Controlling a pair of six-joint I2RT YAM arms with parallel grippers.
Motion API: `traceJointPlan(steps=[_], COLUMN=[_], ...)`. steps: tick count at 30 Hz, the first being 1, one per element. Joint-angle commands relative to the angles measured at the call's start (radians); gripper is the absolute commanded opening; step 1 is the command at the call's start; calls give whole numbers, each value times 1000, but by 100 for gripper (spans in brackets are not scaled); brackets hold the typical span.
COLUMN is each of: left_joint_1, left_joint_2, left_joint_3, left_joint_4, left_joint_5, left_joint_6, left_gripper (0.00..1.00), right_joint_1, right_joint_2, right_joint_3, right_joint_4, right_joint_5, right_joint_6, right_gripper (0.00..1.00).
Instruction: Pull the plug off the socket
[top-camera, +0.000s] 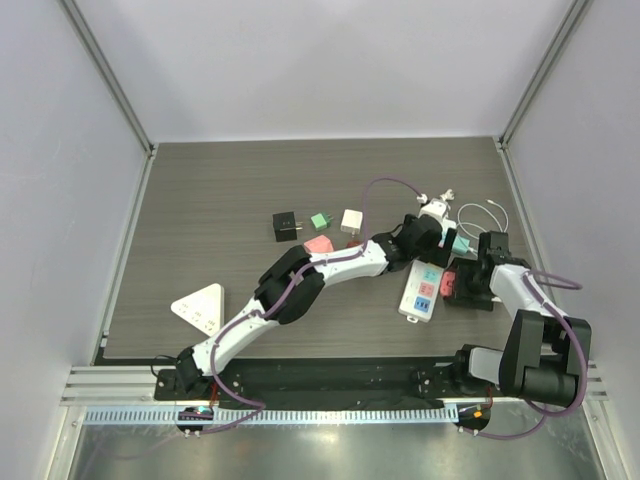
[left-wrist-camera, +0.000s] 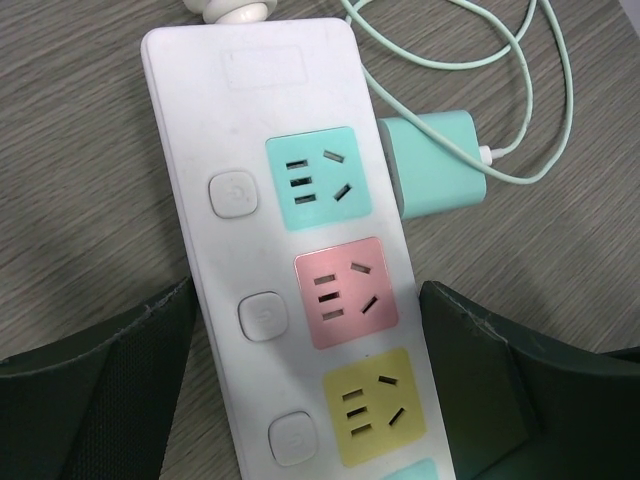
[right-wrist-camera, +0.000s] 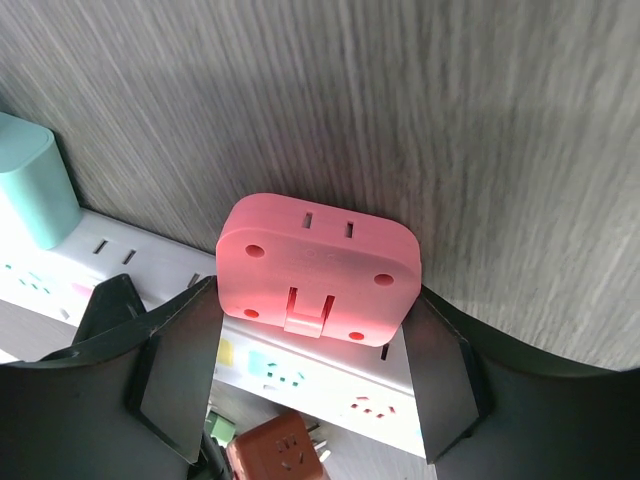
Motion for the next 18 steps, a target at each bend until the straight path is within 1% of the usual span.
traceJointPlan(steps=[1,5,13,18], left_joint_1=[1,0,1,8], left_joint_2=[59,61,59,53], left_joint_3=[-69,-69,-66,-64], left_joint_4=[-203,-208,-223,-211], left_joint_5=[-7,-17,-27,-11], left_joint_6=[4,-19,-33,-34], left_gripper=[88,87,87,87], right_joint_1=[-36,-56,-91,-93], right_joint_2=[-41,-69,-31,-40], right_joint_3=[-3,-9,-12,45], right_joint_4=[-90,-110,-125,-151], right_joint_5=[104,132,150,185], right_joint_6=[-15,-20,-38,-79], right_gripper=[1,1,1,1])
